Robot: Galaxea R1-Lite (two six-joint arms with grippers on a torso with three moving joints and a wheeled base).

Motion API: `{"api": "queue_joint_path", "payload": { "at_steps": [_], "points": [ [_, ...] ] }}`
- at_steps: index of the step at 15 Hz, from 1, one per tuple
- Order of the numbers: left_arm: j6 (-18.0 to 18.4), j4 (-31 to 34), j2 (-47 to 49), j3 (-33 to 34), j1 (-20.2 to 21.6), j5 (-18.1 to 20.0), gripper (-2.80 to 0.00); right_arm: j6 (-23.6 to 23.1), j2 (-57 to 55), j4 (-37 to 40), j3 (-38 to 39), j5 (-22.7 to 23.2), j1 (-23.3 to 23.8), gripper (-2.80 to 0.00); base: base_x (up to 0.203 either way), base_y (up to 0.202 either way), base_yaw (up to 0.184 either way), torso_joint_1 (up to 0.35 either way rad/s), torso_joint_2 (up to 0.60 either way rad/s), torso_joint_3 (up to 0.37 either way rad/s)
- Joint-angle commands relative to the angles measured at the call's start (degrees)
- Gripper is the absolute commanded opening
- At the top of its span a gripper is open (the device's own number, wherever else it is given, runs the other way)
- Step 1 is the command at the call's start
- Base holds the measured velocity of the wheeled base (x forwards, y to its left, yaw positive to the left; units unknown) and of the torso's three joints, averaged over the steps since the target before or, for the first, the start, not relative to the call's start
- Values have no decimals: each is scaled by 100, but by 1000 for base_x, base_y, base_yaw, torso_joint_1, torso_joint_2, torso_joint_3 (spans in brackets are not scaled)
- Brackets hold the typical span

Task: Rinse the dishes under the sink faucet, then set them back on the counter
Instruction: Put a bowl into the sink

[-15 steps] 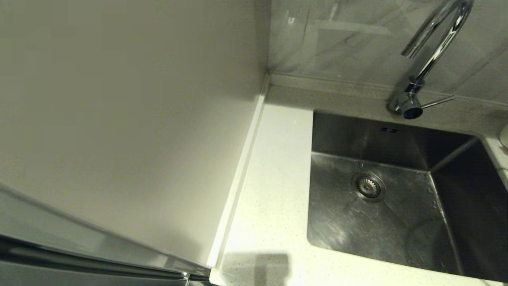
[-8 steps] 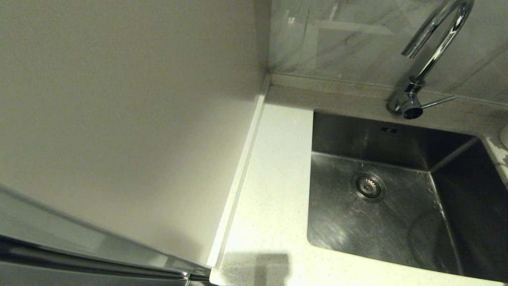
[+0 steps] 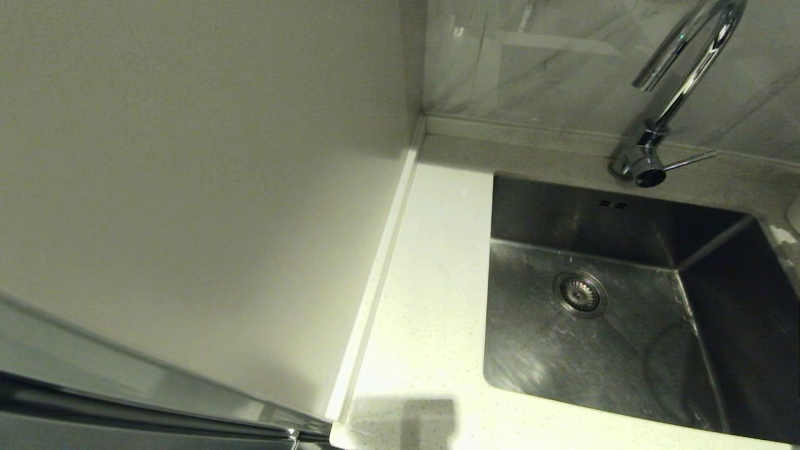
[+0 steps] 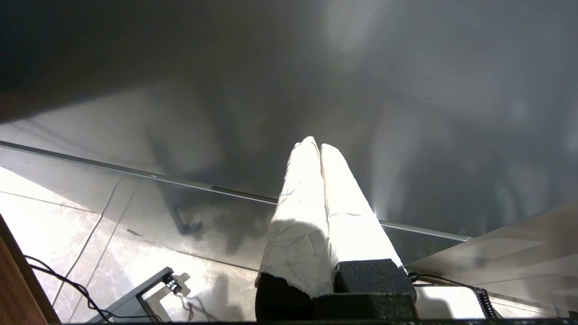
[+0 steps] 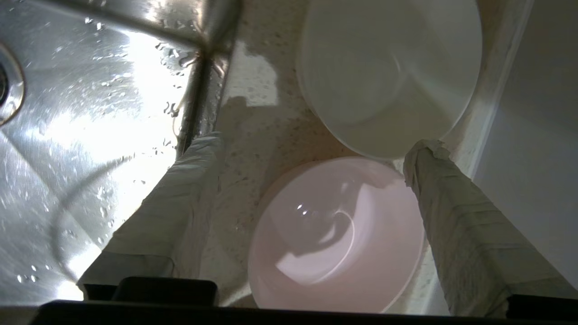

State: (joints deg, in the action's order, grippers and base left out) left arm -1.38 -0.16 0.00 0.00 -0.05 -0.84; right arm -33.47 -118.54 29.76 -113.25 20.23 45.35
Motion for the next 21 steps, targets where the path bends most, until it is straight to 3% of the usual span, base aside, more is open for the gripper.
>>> {"api": "queue_joint_path", "payload": {
  "at_steps": [1,5,14,15,21],
  "points": [
    [-2,-2,-18,0,5,-4,-280,45,-174,-114,-4,7,43,0,0,0,0,0,0,0],
    [-2,-2,-21,0,1,-4,-280,299,-477,-756,-13,19,45,0,0,0,0,0,0,0],
    [0,-2,-18,0,3,-4,-280,294,-804,-1520,-13,306,35,0,0,0,0,0,0,0],
    [-1,-2,-18,0,5,-4,-280,288,-820,-1538,-13,315,35,-280,0,0,0,0,0,0],
    [-2,-2,-18,0,-1,-4,-280,288,-810,-1535,-13,359,9,-280,0,0,0,0,0,0]
  ]
}}
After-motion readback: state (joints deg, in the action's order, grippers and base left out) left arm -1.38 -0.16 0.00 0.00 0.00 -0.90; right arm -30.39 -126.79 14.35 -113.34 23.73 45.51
